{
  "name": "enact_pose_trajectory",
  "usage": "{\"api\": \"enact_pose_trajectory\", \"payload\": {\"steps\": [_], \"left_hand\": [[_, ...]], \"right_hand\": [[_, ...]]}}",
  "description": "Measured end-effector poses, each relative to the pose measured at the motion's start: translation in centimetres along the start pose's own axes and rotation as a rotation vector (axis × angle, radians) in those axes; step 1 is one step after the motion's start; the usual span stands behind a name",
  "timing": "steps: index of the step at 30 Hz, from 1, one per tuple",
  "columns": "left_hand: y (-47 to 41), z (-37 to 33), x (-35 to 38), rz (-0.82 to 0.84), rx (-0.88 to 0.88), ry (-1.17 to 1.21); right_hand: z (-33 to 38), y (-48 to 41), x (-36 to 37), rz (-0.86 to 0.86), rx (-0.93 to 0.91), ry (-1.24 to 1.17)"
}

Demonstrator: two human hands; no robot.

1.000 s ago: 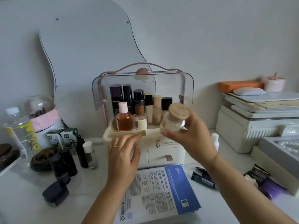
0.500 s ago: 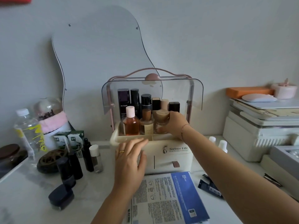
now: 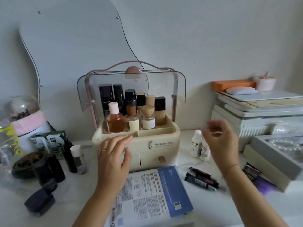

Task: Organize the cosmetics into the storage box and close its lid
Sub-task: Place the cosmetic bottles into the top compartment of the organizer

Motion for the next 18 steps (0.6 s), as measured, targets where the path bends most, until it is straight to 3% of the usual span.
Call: {"api": "enact_pose_trajectory", "payload": {"steps": [3,6,13,18], "left_hand": [[0.1,0.0,0.1,-0.015,-0.002,-0.002],[0.1,-0.1,0.2,-0.023,-0.01,-0.002],[0.2,-0.2,0.1,0.003,-0.014,0.007],[0.1,-0.1,0.1,-0.012,0.0,0.002]], "right_hand": [[-6.6,-0.6,-1.0,0.212,0.327,0.115],[-9.9,-0.1,-0.1,0.384,0.462,0.086],[-10.5,0.1,0.8,0.337,0.406,0.135],[-3.4,0.8,-1.2,0.054,0.174,0.081]]}}
Point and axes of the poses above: each hand's wrist, its own y-axis away from the middle knuckle, its own x-axis out of the palm, z = x × y, the point moved 5 cm from there along -y, towards the middle knuckle, and after that the axes turned 6 degrees about -y, right-handed, at the moved point
